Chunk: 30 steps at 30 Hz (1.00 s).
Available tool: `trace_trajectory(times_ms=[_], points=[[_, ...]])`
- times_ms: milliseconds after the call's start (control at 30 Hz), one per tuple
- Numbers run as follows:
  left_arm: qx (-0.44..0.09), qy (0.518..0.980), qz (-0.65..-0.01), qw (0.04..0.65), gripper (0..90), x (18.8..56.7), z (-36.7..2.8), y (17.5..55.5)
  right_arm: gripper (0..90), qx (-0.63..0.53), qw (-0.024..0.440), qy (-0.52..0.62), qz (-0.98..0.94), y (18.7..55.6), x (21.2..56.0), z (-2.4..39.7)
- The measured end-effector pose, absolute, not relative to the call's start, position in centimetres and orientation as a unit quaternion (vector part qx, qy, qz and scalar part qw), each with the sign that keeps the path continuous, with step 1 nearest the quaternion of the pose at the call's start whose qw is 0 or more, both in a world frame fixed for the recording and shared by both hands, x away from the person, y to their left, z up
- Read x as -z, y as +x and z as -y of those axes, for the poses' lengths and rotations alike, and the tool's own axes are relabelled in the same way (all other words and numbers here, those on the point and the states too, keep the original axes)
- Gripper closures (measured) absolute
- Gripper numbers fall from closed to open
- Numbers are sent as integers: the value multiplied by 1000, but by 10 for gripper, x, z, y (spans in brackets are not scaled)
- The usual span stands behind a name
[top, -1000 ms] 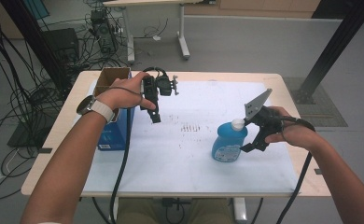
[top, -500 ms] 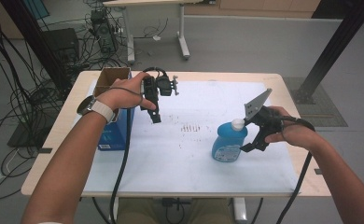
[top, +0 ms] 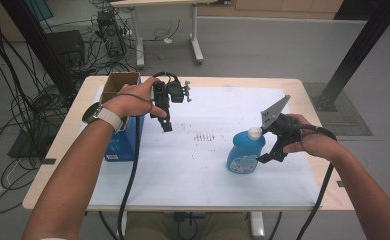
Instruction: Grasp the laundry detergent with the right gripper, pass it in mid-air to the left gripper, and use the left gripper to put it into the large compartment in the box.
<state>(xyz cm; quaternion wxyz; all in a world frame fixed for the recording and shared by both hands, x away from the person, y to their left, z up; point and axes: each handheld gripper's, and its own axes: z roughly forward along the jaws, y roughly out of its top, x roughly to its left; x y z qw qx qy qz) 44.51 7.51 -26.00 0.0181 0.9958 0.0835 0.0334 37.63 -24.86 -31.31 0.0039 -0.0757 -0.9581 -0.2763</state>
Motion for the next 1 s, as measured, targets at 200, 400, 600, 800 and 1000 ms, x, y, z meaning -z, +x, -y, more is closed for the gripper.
trace_trajectory(times_ms=[200,400,600,800,1000], points=[[-34,996,-83,18,102,260,-75,445,58,277,4,-75,958,376,313,249],[-33,996,-83,18,102,260,-75,445,61,277,4,-74,958,376,313,248],[-33,996,-84,19,102,260,-76,446,61,277,5,-75,958,376,314,248],[-33,996,-83,20,102,260,-76,445,61,279,4,-77,957,376,314,248],[-33,996,-83,19,102,260,-76,445,60,280,7,-79,957,377,314,248]])
